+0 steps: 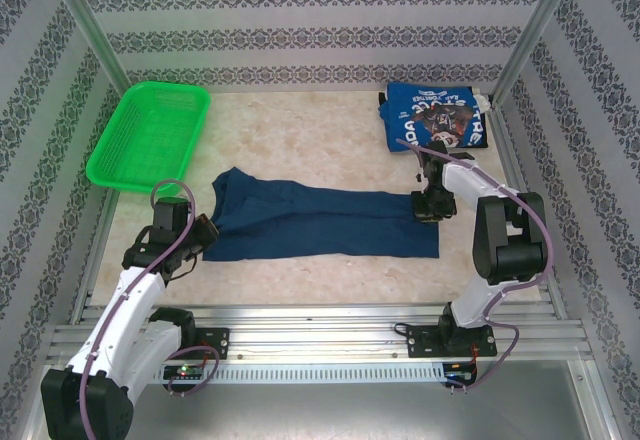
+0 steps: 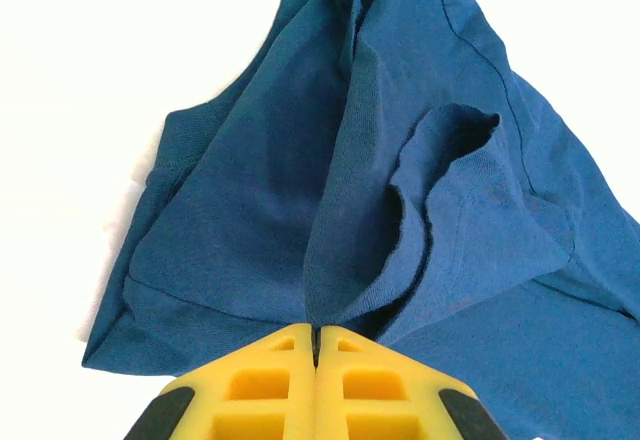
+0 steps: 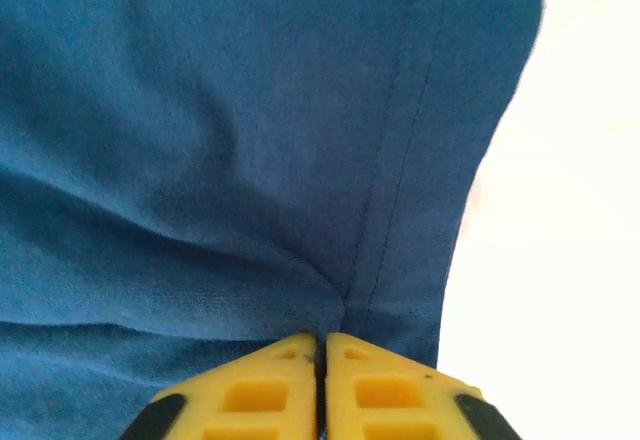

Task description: Fold and stack the t-shirts

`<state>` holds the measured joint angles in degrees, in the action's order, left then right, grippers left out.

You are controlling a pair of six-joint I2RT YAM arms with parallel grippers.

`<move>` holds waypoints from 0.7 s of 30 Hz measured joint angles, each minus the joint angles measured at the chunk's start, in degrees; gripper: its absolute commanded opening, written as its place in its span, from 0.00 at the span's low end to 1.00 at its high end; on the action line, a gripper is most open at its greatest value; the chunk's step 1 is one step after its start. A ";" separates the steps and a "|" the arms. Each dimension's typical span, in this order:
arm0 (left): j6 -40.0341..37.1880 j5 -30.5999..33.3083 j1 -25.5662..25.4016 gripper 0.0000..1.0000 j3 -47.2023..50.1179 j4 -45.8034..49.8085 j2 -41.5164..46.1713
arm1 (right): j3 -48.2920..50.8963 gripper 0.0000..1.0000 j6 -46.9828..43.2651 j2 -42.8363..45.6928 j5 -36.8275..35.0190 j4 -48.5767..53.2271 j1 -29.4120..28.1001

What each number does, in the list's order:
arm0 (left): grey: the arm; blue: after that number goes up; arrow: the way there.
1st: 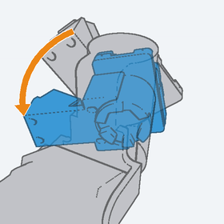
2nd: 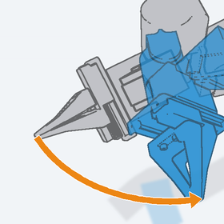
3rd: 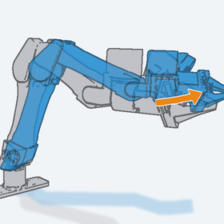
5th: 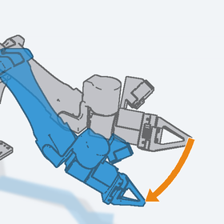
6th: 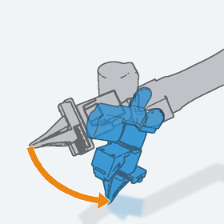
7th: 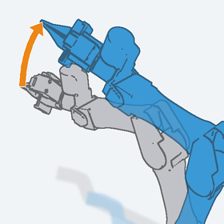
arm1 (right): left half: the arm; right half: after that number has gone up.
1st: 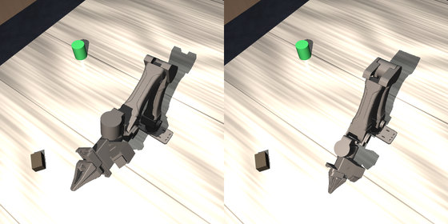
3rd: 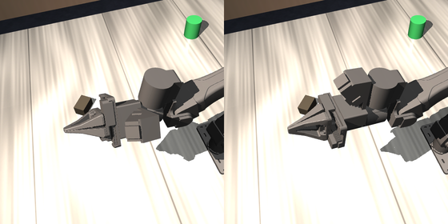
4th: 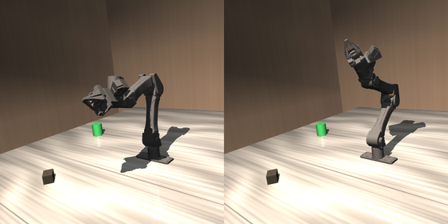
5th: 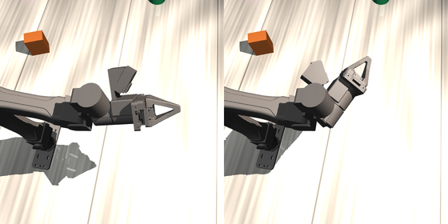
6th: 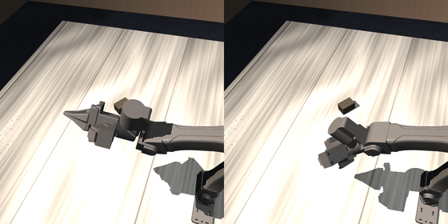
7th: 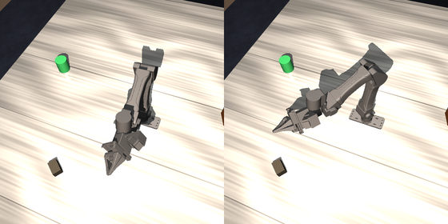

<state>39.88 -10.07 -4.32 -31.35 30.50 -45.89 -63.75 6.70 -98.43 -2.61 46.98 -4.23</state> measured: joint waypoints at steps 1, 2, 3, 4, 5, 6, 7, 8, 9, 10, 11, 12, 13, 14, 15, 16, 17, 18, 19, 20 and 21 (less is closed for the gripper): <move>-0.09 0.07 0.00 0.05 -0.02 0.00 0.00 | -0.52 0.00 -0.39 -0.15 -0.37 -0.02 0.00; -0.17 0.13 0.00 0.05 -0.02 0.00 0.00 | -1.14 0.00 -0.72 -0.35 -0.92 -0.02 0.00; -0.20 0.13 0.00 0.05 -0.04 0.02 0.00 | -1.53 0.00 -0.92 -0.48 -1.51 -0.11 0.00; -0.24 0.26 0.00 0.05 -0.07 0.09 0.00 | -1.79 0.00 -1.05 -0.52 -2.14 -0.11 -0.02; -0.37 0.31 0.00 0.05 -0.13 0.17 0.00 | -1.90 0.00 -1.16 -0.50 -2.95 -0.15 -0.02; -0.46 0.48 0.00 0.05 -0.28 0.37 0.00 | -1.92 0.00 -1.36 -0.42 -3.87 -0.33 -0.04; -0.57 0.57 0.00 0.05 -0.46 0.57 0.00 | -1.92 0.00 -1.62 -0.31 -4.57 -0.46 -0.04; -0.63 0.92 0.00 0.04 -0.83 0.85 0.00 | -1.92 0.00 -2.05 -0.09 -5.40 -0.61 -0.04; -0.68 1.22 0.00 0.05 -1.20 1.09 0.00 | -1.88 0.00 -2.40 0.33 -6.19 -0.87 -0.04; -0.74 1.42 0.00 0.05 -1.46 1.29 0.04 | -1.77 0.00 -2.64 0.87 -6.88 -1.07 -0.07; -0.83 1.66 0.00 0.05 -1.68 1.46 0.20 | -1.46 0.00 -2.84 1.75 -7.56 -1.51 -0.07; -0.83 1.84 0.00 0.05 -1.70 1.51 0.48 | -1.03 0.00 -3.10 2.78 -8.20 -1.81 -0.07; -0.83 2.01 0.00 0.05 -1.70 1.70 0.83 | -0.57 0.00 -3.32 3.63 -8.61 -2.05 -0.07; -0.81 2.14 0.00 0.05 -1.70 1.86 1.16 | 0.00 0.00 -3.61 4.63 -9.03 -2.23 -0.07; -0.81 2.23 0.02 0.05 -1.70 1.86 1.40 | 0.55 0.00 -3.72 5.35 -9.29 -2.34 -0.07; -0.79 2.23 0.00 0.05 -1.68 1.84 1.46 | 0.92 0.00 -3.74 5.73 -9.51 -2.36 -0.07; -0.76 2.23 0.00 0.05 -1.64 1.84 1.49 | 1.33 0.01 -3.74 5.84 -9.64 -2.38 -0.15; -0.72 2.21 0.00 0.05 -1.49 1.79 1.44 | 1.64 0.04 -3.72 5.81 -9.66 -2.36 -0.31; -0.59 2.23 0.00 0.05 -1.33 1.77 1.36 | 1.97 0.06 -3.72 5.70 -9.66 -2.32 -0.61; -0.52 2.23 0.00 0.05 -1.07 1.75 1.20 | 2.14 0.08 -3.69 5.66 -9.66 -2.03 -0.98; -0.46 2.25 0.00 0.05 -0.76 1.73 0.96 | 2.23 0.11 -3.65 5.49 -9.66 -1.88 -1.42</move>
<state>39.42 -7.81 -4.32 -32.12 32.23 -44.93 -61.52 3.05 -92.95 -12.27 45.10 -5.65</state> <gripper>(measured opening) 0.053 0.075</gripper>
